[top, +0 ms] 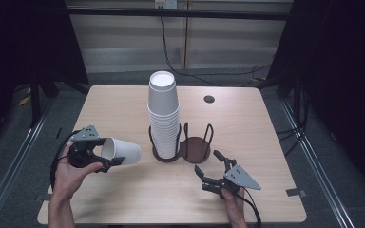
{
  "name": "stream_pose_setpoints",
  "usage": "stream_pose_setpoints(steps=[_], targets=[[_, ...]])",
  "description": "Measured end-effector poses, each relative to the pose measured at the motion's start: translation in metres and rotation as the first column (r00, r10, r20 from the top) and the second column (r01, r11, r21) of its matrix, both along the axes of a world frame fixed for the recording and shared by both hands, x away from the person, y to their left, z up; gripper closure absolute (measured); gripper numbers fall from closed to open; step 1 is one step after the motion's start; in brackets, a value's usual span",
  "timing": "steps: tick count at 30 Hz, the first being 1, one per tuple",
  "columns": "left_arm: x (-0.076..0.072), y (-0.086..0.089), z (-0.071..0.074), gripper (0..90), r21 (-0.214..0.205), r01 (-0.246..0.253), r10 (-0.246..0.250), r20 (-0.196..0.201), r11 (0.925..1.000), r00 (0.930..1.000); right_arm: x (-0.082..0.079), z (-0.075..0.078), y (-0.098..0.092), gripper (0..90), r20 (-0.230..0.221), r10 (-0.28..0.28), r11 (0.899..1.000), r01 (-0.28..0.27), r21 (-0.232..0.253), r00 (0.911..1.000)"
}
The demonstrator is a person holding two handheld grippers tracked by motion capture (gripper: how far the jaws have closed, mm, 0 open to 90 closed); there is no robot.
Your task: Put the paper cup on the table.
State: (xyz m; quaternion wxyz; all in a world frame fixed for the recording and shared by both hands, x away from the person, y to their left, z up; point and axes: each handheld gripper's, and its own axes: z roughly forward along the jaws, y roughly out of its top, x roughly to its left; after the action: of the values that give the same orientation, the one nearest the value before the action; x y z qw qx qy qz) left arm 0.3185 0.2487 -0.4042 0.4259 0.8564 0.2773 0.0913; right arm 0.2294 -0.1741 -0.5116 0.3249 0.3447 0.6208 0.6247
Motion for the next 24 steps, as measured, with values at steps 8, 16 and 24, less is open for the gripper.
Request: stream_pose_setpoints(steps=[8,16,24], targets=[[0.012,-0.001,0.006,9.6,0.071,-0.002,0.003,-0.018,0.9975,0.9998,0.0,0.0,0.0,13.4,0.001,0.004,1.0,-0.004,0.0,1.0],[0.024,-0.003,0.02,9.6,0.163,-0.013,0.017,-0.025,0.9866,0.9995,0.0,0.0,0.0,13.2,0.001,0.006,1.0,-0.006,0.001,1.0],[0.04,-0.006,0.026,9.5,0.25,-0.009,0.02,-0.042,0.9681,0.9989,0.0,0.0,0.0,13.2,0.002,0.006,1.0,-0.006,0.001,1.0]])
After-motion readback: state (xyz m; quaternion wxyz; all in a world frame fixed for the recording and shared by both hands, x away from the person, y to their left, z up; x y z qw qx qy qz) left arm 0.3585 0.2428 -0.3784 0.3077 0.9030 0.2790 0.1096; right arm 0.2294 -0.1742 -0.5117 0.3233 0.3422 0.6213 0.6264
